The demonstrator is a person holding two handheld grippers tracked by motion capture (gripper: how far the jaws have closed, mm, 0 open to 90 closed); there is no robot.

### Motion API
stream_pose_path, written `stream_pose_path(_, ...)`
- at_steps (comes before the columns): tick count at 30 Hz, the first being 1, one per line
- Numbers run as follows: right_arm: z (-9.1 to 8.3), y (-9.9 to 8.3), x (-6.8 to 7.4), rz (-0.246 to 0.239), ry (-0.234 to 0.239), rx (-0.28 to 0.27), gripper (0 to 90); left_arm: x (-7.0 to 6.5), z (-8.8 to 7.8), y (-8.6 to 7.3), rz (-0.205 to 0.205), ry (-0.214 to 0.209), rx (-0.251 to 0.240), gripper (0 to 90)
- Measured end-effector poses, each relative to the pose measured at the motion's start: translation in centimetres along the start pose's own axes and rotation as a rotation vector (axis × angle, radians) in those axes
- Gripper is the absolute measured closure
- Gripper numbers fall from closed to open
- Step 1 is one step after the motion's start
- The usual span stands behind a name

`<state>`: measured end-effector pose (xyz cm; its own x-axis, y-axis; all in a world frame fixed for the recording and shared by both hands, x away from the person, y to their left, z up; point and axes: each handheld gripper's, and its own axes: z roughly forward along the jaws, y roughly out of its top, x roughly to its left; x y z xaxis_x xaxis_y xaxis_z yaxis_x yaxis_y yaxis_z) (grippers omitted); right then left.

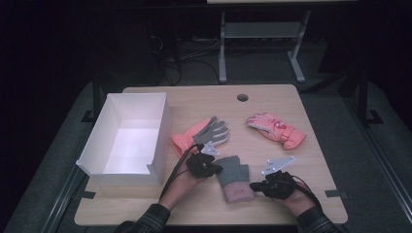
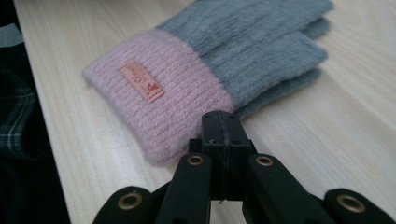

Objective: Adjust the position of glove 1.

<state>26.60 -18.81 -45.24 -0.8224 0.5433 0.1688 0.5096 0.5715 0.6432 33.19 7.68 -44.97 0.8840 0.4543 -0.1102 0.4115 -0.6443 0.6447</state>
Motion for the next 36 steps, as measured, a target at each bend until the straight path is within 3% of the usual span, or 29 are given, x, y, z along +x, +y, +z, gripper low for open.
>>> stream_pose_path(9,1.0,0.7,1.6,-0.052,0.047,0.009,90.0,0.3,0.3,0.5,-0.018,0.02,-0.013,89.7)
stream_pose_path(14,1.6,1.0,2.5,-0.069,0.074,0.006,90.0,0.5,0.5,0.8,0.007,0.026,-0.002,89.7)
stream_pose_path(23,3.2,2.2,3.9,-0.105,0.114,0.003,90.0,0.6,1.1,1.3,-0.001,0.011,-0.026,89.7)
stream_pose_path(28,3.8,2.7,4.3,-0.121,0.124,0.005,90.0,0.4,1.2,1.4,0.025,0.01,-0.027,89.7)
stream_pose_path(30,3.6,2.7,4.3,-0.118,0.128,0.002,90.0,0.4,1.1,1.4,0.028,0.01,-0.024,89.7)
stream_pose_path(32,3.0,2.6,4.1,-0.105,0.119,-0.017,90.0,0.5,0.7,1.3,0.0,0.006,-0.042,89.7)
stream_pose_path(36,1.5,2.0,3.2,-0.081,0.092,-0.054,90.0,0.6,-0.1,1.2,0.001,0.013,-0.045,89.5)
